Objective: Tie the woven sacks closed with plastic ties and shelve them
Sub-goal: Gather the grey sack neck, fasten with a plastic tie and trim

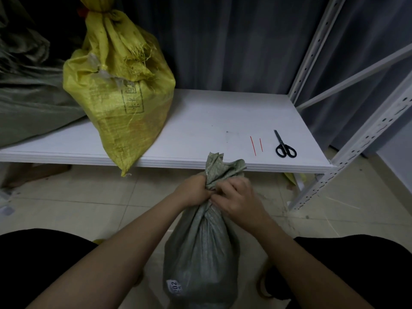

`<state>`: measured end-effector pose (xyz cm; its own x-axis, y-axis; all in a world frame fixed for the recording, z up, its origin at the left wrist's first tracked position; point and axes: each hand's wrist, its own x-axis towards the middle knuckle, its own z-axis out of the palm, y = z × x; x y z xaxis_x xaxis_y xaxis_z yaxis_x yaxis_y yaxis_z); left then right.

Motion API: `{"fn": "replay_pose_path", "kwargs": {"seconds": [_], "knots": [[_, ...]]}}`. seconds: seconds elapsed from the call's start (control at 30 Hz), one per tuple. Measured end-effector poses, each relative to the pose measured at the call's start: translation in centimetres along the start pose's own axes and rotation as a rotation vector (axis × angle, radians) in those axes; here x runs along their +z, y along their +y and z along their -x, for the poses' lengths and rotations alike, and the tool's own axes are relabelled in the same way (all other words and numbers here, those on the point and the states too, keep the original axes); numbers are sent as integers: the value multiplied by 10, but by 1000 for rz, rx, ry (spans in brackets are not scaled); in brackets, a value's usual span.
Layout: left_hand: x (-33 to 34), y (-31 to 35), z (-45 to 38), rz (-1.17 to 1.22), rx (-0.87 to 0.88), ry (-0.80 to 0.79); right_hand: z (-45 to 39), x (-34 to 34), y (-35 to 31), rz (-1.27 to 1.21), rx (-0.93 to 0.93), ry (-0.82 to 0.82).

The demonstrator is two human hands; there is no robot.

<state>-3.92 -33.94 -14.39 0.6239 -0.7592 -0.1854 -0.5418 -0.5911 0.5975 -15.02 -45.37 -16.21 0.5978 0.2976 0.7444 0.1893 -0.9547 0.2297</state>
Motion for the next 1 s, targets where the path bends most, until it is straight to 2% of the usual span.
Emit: {"fn": "replay_pose_path", "kwargs": {"seconds": [0.07,0.13,0.23,0.33,0.43,0.63,0.73,0.83,1.0], "knots": [[-2,-2,-1,13,41,-40,-8,0,10,-27,-129,-71],[-5,-2,0,18,111,-90,-14,0,19,-64,-260,-216],[-7,-1,-1,23,132,-140,-25,0,28,-98,-333,-367],[-4,-3,-4,21,66,-154,-25,-2,31,-119,-258,-425],[-2,-3,-6,-35,32,-157,-14,3,27,-110,-176,-402],[13,-16,-3,-56,189,-246,5,13,13,-148,-155,-362],[16,-15,3,-13,261,-198,17,19,8,-194,-105,-363],[20,-21,4,11,283,-214,31,33,5,-233,-37,-436],[48,-45,-3,24,167,-346,59,54,-11,-319,91,-557]]}}
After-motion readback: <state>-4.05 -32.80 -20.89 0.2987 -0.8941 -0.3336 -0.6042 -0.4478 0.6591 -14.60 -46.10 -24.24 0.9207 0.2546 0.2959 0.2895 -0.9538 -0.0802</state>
